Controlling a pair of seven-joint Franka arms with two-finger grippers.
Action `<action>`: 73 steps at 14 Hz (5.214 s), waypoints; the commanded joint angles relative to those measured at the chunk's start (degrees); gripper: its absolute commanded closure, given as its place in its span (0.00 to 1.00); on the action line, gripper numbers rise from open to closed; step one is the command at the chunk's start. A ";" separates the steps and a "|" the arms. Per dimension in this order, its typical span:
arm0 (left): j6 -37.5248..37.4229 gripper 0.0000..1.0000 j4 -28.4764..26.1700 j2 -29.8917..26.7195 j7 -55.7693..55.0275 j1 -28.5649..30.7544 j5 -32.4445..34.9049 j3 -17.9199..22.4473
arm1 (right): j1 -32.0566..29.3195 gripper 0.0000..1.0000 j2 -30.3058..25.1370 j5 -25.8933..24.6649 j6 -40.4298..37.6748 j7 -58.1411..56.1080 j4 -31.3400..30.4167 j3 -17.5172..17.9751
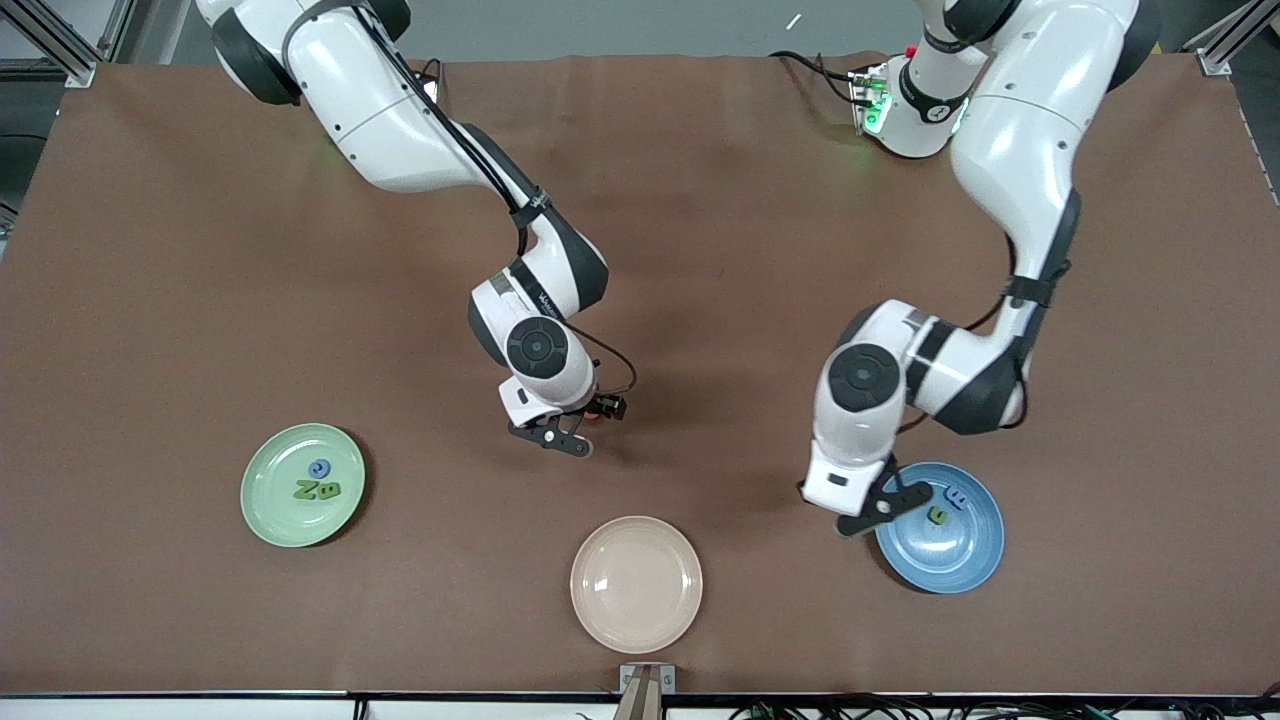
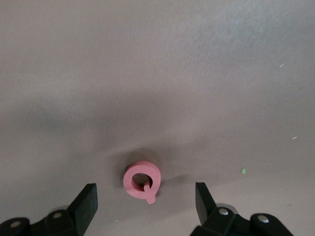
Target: Sort upper and lower case letters into plates
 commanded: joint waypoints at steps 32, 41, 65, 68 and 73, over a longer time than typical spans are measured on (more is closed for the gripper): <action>-14.80 0.00 -6.80 -18.41 24.13 15.69 -10.21 -10.50 | -35.28 0.24 -3.45 -6.51 -13.26 -68.26 4.82 -2.67; -24.64 0.00 -6.71 -20.79 34.52 17.98 -12.00 -10.59 | -34.86 0.00 -13.62 -5.81 -15.08 -66.78 6.32 -2.50; -34.57 0.00 -2.58 -35.64 41.63 20.62 -20.52 -8.58 | -36.61 0.00 -47.66 -1.68 -28.80 -57.54 -8.11 -1.71; -35.45 0.00 -6.00 -39.50 44.54 10.37 -21.48 2.64 | -36.61 0.00 -47.57 -1.68 -30.47 -57.63 -7.31 -1.62; -36.42 0.00 -12.32 -44.50 44.63 9.89 -26.15 4.88 | -36.70 0.00 -47.57 -1.59 -34.69 -57.89 -7.31 -1.62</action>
